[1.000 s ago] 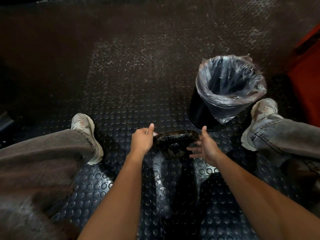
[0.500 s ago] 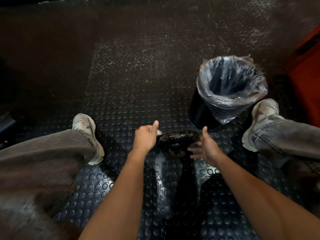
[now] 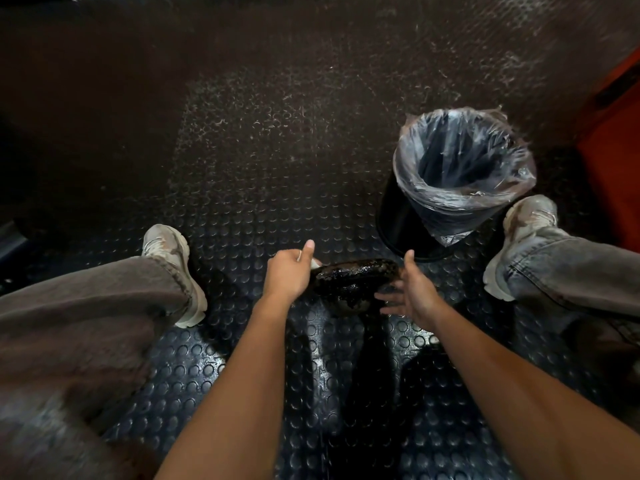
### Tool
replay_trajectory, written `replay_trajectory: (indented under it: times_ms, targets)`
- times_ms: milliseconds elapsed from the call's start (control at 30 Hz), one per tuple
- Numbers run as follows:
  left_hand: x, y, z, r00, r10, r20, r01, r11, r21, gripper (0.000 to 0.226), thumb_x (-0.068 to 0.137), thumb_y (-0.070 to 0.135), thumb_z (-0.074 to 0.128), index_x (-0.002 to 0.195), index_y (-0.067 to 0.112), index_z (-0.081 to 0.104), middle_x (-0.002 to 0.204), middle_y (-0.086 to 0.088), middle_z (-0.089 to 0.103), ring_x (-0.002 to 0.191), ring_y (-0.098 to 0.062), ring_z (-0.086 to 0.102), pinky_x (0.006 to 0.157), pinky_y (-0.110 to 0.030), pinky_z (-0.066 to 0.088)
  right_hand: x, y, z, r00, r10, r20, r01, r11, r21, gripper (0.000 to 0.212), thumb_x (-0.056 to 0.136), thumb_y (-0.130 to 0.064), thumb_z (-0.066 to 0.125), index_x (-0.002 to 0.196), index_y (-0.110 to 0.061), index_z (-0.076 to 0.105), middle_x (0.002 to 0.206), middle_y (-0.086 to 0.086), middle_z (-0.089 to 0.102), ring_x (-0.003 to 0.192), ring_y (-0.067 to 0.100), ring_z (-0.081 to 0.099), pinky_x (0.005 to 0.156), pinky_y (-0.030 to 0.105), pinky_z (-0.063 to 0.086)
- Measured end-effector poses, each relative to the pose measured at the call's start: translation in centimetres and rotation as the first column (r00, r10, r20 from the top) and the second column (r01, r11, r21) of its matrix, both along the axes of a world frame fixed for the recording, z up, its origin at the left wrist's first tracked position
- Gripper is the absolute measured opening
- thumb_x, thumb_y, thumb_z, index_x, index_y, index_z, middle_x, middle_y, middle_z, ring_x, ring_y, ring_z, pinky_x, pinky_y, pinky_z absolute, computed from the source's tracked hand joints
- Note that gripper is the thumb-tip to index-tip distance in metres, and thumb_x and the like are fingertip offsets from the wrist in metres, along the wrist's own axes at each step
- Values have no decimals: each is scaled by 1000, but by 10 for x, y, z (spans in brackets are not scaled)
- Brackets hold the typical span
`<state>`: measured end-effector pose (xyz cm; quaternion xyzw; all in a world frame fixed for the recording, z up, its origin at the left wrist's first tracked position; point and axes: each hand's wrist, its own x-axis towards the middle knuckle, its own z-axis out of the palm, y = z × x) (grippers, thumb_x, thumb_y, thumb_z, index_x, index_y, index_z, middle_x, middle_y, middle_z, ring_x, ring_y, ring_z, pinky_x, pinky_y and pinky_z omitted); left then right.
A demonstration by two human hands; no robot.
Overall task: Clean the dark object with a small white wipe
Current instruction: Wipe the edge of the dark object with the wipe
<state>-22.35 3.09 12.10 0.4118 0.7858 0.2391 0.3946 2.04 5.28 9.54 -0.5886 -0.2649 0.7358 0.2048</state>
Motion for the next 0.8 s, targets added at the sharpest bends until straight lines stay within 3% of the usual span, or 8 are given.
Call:
replay_trajectory:
  times_ms: [100,200,300,367,467,600,667,800]
  targets:
    - [12,16,6,989,-146,16,146,989,-9,55,101,60,42,80,27,80,87,5,75,95,-14,66,90,-31,48,2,1,-4,1000,7,0,-7,1000,6,85,95,-75,22,161,-22,18,158,13,38,120,38,62,98,62,50]
    - [25,19,16,979,-188,82,183,981,60,52,98,64,44,77,33,80,80,11,75,87,-4,67,85,-29,50,3,1,-9,1000,26,2,-26,1000,3,92,85,-84,26,159,-30,24,155,13,43,113,35,67,92,61,54]
    - [20,6,15,993,-94,71,84,987,138,52,99,64,43,76,35,80,78,15,74,83,2,64,79,-22,46,4,2,-10,1000,18,0,-18,1000,20,94,85,-85,29,160,-30,18,161,15,32,112,35,68,88,59,57]
    - [13,-4,8,1000,12,7,-13,989,150,54,99,63,41,74,33,79,76,13,73,89,-5,64,84,-26,47,5,2,-10,1000,3,-2,-3,1000,22,93,87,-82,29,161,-29,11,164,17,22,112,36,67,88,59,57]
    - [13,-2,5,993,69,-99,-62,996,72,55,102,57,39,76,26,77,79,6,73,87,-14,66,75,-27,44,4,1,-9,1000,0,1,0,1000,17,91,90,-79,29,161,-28,9,165,19,20,113,37,66,90,60,56]
    - [27,22,12,979,-168,-114,162,985,-58,56,103,56,40,72,21,71,77,-1,68,86,-22,64,73,-32,45,3,1,-9,1000,1,13,-2,1000,16,90,89,-80,28,161,-28,13,162,17,27,112,37,67,91,60,55]
    - [34,29,16,975,-216,-51,215,976,-30,56,101,59,41,78,23,77,80,1,71,89,-19,65,79,-32,49,2,1,-8,1000,-3,21,3,1000,14,88,90,-80,26,161,-28,16,160,17,34,112,36,67,92,61,54]
    - [30,16,21,991,-113,68,103,985,138,54,100,60,44,73,30,79,77,13,75,84,0,66,80,-20,46,2,1,-7,1000,-4,16,3,1000,15,85,92,-77,25,160,-27,18,158,16,37,113,37,66,94,62,53]
